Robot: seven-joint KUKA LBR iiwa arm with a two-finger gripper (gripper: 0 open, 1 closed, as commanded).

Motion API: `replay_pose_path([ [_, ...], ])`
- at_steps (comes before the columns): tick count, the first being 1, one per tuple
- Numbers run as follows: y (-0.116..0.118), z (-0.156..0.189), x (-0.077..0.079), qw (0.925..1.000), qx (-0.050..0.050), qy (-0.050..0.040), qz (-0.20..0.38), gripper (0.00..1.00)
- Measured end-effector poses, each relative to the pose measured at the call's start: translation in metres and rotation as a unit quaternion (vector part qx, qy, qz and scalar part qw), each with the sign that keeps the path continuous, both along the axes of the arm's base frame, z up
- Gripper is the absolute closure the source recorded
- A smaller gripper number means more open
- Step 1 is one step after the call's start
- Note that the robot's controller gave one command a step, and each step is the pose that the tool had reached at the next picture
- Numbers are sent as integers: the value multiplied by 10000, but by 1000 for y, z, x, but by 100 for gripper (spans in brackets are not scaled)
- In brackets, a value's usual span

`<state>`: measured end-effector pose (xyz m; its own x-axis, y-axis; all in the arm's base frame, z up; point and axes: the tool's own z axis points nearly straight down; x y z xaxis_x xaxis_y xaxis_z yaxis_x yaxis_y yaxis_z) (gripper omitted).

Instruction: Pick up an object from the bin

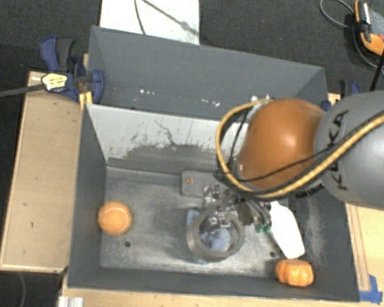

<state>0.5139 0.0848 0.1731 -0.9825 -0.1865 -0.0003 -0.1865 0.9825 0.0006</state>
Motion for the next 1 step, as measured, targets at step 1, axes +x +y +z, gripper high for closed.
replay_pose_path([
  [1,4,69,-2,10000,0,-4,30,100],
])
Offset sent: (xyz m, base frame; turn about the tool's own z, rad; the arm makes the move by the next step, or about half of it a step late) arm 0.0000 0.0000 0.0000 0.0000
